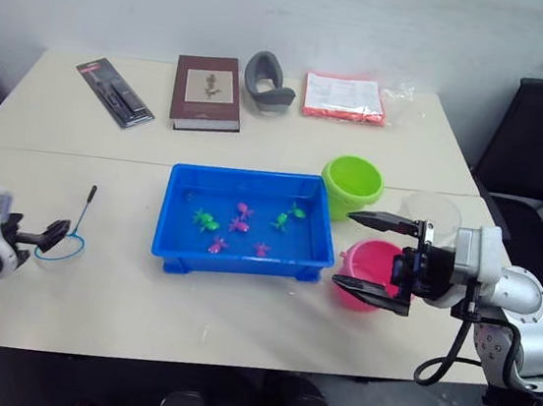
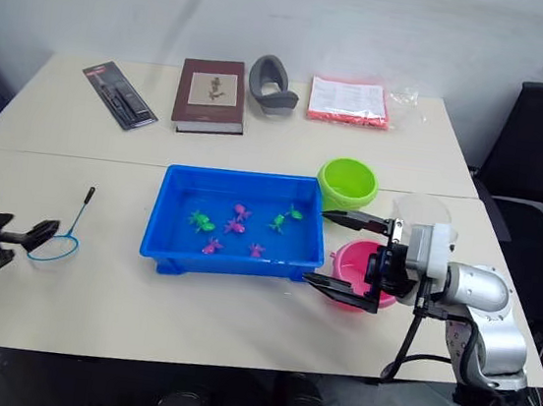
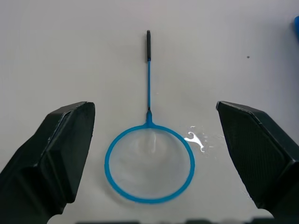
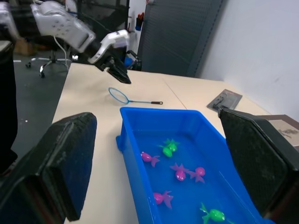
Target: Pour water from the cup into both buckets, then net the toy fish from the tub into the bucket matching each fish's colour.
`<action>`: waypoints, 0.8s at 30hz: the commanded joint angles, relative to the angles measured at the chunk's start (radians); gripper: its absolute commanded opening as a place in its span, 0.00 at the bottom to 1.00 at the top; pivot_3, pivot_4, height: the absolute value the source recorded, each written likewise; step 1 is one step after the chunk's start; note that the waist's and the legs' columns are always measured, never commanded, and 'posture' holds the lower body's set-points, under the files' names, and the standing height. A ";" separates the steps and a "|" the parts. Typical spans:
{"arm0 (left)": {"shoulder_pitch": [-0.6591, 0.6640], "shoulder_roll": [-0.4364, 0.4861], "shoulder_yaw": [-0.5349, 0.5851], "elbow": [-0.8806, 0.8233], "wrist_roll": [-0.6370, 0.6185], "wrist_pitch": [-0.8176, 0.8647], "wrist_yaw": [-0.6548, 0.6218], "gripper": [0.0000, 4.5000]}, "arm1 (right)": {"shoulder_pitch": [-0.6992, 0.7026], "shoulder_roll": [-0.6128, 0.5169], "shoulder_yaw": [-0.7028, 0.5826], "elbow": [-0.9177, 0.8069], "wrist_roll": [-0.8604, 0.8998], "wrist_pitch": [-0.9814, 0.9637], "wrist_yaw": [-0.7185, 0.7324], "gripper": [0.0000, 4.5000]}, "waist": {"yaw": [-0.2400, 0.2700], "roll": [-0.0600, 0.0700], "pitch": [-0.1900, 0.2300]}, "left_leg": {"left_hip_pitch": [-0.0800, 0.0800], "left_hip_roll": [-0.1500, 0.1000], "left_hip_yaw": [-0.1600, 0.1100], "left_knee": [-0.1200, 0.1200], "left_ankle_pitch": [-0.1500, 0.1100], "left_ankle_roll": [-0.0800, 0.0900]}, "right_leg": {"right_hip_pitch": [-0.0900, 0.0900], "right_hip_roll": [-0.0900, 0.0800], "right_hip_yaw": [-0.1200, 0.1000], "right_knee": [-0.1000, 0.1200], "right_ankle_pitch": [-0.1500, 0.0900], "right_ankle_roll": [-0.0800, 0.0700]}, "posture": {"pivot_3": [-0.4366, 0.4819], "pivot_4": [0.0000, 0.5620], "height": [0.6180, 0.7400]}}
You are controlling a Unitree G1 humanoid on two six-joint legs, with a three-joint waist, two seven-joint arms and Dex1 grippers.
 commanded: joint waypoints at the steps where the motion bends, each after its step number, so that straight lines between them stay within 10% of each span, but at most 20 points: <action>1: -0.160 0.021 -0.088 0.225 0.085 -0.060 -0.019 1.00 | 0.005 -0.009 -0.006 -0.037 -0.010 0.003 -0.017 0.98 | 0.002 0.000 0.000 | 0.000 0.000 0.000 0.000 0.001 0.000 | 0.000 0.000 0.000 0.001 0.000 0.000 | 0.48 0.27 1.00; 10: -0.414 -0.011 -0.246 0.701 0.225 -0.223 -0.097 1.00 | 0.045 -0.022 -0.041 -0.090 -0.028 0.006 -0.078 0.98 | -0.002 -0.001 0.000 | -0.001 0.000 0.002 0.001 0.001 -0.001 | -0.001 0.001 -0.001 0.004 0.000 0.000 | 0.48 0.27 1.00; 22: -0.334 0.005 -0.187 0.685 0.196 -0.321 -0.208 0.00 | 0.091 -0.051 -0.068 -0.139 -0.043 0.044 -0.167 1.00 | -0.002 0.000 -0.001 | -0.001 0.002 0.001 0.010 0.001 -0.001 | 0.000 0.000 0.000 0.007 0.000 0.000 | 0.48 0.27 1.00; 24: -0.309 0.005 -0.165 0.636 0.173 -0.308 -0.230 0.00 | 0.096 -0.064 -0.063 -0.142 -0.069 0.065 -0.193 1.00 | -0.001 0.000 -0.001 | -0.002 0.001 0.001 0.011 0.001 -0.001 | 0.000 0.000 0.000 0.007 0.000 0.000 | 0.48 0.27 1.00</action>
